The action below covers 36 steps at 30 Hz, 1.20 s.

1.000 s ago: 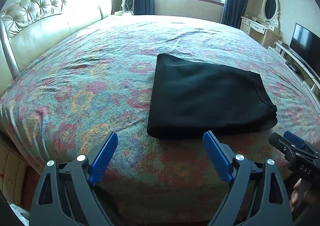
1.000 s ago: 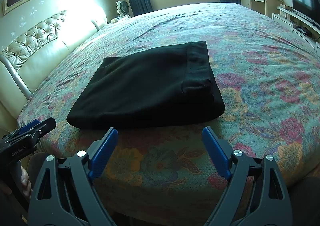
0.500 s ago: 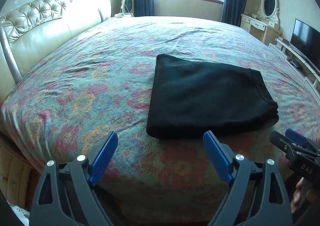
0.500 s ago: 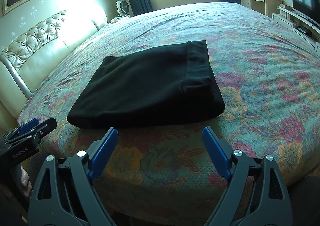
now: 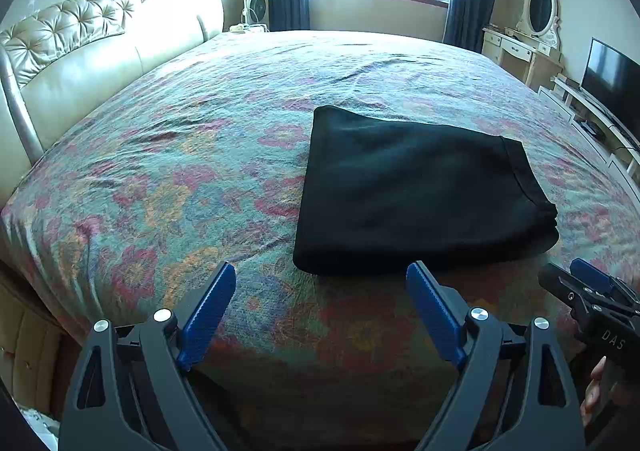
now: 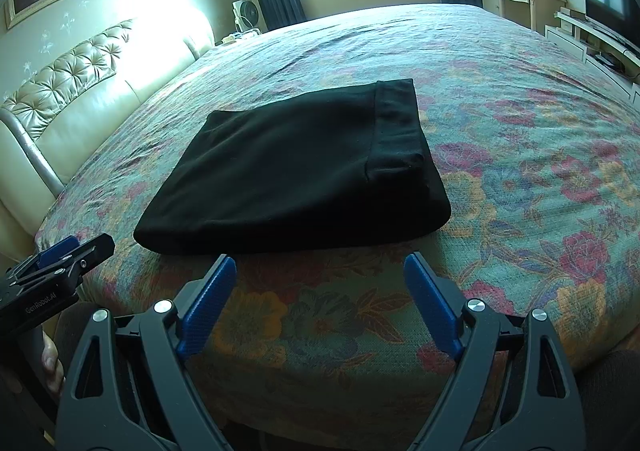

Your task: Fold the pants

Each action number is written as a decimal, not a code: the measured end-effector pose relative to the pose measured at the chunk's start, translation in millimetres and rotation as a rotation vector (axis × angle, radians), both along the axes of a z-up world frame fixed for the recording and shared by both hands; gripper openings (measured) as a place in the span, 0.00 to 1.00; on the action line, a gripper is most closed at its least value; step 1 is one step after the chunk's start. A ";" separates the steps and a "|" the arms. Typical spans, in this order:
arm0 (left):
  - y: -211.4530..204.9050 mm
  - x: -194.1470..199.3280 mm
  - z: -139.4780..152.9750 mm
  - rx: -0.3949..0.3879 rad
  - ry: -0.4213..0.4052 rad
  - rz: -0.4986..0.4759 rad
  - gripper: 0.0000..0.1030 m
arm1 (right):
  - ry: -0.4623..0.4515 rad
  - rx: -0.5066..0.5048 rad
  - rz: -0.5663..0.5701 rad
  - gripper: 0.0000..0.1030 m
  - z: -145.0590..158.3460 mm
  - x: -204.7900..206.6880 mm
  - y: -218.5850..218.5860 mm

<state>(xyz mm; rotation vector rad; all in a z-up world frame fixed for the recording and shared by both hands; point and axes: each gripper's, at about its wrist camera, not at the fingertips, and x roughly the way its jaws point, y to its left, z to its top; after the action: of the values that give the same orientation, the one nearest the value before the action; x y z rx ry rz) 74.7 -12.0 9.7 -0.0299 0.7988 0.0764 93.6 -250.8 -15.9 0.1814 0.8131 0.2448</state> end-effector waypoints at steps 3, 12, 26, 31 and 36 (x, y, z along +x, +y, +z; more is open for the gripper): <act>0.5 0.3 -0.5 -0.006 0.003 0.001 0.84 | -0.004 0.001 0.000 0.84 0.7 -0.5 0.2; -1.3 0.7 -3.0 -0.009 0.016 -0.007 0.84 | -0.014 0.004 0.002 0.84 4.5 -0.9 -1.5; -1.8 0.7 2.8 -0.020 -0.002 0.006 0.84 | -0.010 -0.001 0.008 0.84 5.4 -0.3 0.6; -4.4 1.3 4.0 -0.012 0.000 0.006 0.84 | -0.008 -0.003 0.012 0.84 4.5 0.2 1.5; -4.8 1.9 4.6 -0.018 0.003 -0.001 0.84 | -0.006 -0.003 0.012 0.84 4.0 0.0 2.0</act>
<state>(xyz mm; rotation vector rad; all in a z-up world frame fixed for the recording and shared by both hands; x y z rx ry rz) 76.6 -16.9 14.3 -0.0463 0.8026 0.0679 93.5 -248.8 -11.9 0.1735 0.8090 0.2552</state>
